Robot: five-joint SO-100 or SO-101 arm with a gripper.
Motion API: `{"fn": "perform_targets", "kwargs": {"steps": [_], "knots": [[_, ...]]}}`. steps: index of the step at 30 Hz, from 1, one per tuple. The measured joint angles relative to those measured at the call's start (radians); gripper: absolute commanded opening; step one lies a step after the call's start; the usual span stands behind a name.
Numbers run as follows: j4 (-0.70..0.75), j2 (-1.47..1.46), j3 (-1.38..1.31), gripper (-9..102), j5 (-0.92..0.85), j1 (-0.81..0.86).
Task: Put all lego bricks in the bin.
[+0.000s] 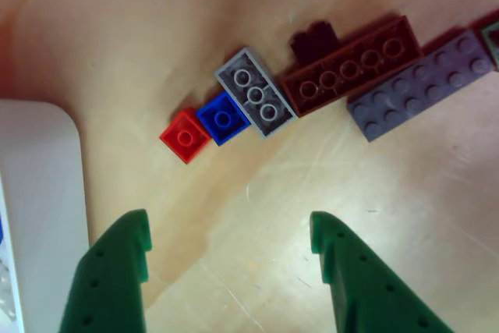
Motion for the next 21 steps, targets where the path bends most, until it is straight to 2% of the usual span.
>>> {"fn": "perform_targets", "kwargs": {"steps": [5, 11, 18, 21], "knots": [[-0.003, -0.310, -0.253, 22, 0.149, -0.066], [0.020, -0.476, -0.439, 21, 0.276, -0.092], [-0.006, -0.601, -0.453, 19, 0.368, -0.092], [-0.031, -0.601, -0.449, 11, 0.370, -0.072]]}}
